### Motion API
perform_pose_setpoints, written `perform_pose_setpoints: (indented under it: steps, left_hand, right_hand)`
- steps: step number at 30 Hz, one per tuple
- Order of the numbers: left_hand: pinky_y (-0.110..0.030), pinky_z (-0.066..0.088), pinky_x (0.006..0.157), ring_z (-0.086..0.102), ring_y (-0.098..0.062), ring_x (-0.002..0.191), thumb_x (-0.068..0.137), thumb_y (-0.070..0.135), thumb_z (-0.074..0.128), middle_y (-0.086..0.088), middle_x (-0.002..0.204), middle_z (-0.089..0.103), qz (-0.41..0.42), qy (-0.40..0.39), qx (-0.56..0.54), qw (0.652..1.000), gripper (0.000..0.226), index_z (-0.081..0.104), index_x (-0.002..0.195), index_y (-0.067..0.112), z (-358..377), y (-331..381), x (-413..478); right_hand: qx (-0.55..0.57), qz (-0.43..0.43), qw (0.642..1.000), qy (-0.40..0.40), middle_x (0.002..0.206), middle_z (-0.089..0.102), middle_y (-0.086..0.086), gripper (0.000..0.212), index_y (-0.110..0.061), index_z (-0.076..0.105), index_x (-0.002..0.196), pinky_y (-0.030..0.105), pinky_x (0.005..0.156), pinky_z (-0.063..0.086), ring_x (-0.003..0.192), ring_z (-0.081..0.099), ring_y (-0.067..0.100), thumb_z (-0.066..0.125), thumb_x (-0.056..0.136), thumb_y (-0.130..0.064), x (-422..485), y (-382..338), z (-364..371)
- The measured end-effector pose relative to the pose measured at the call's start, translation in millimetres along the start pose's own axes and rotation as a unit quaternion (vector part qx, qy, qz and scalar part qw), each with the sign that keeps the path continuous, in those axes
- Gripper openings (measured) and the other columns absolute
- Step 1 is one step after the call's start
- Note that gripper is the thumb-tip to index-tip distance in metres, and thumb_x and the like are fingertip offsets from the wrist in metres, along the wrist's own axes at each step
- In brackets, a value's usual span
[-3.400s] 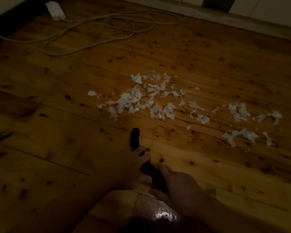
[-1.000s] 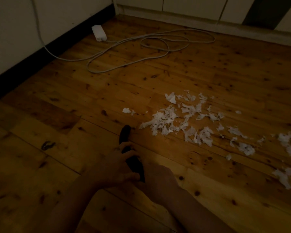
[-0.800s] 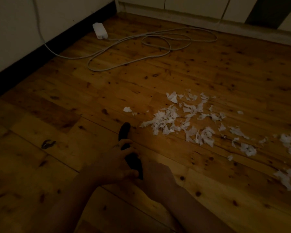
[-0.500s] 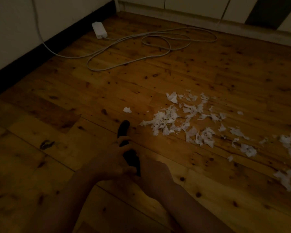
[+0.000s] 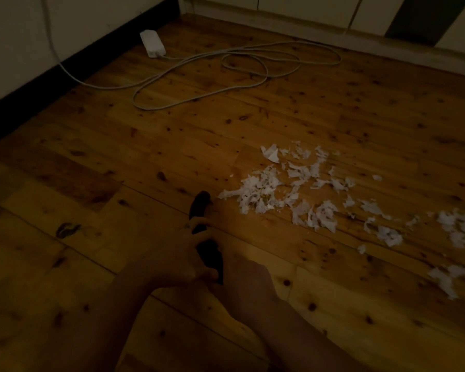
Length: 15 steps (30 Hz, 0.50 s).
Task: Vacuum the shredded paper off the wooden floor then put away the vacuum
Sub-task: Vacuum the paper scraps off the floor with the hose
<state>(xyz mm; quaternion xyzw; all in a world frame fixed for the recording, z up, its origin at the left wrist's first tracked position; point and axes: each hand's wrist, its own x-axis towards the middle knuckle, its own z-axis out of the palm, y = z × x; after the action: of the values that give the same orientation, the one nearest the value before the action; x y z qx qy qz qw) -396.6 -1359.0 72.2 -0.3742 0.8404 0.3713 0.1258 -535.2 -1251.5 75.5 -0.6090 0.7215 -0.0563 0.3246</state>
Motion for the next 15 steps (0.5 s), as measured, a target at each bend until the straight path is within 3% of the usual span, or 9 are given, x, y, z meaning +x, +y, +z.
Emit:
perform_pose_setpoints:
  steps: [15]
  left_hand:
    - [-0.039, 0.039, 0.107, 0.026, -0.018, 0.141, 0.074, 0.064, 0.068, 0.022, 0.153, 0.005, 0.008, -0.066, 0.060, 0.996, 0.081, 0.033, 0.142, 0.038, 10.1, 29.1, -5.5]
  right_hand:
    - [0.017, 0.027, 0.999, -0.010, 0.131, 0.053, 0.002, 0.059, -0.022, 0.029, 0.143, 0.032, 0.077, 0.037, 0.114, 0.055, 0.023, 0.050, 0.095, -0.049, -34.3, 12.2, 1.2]
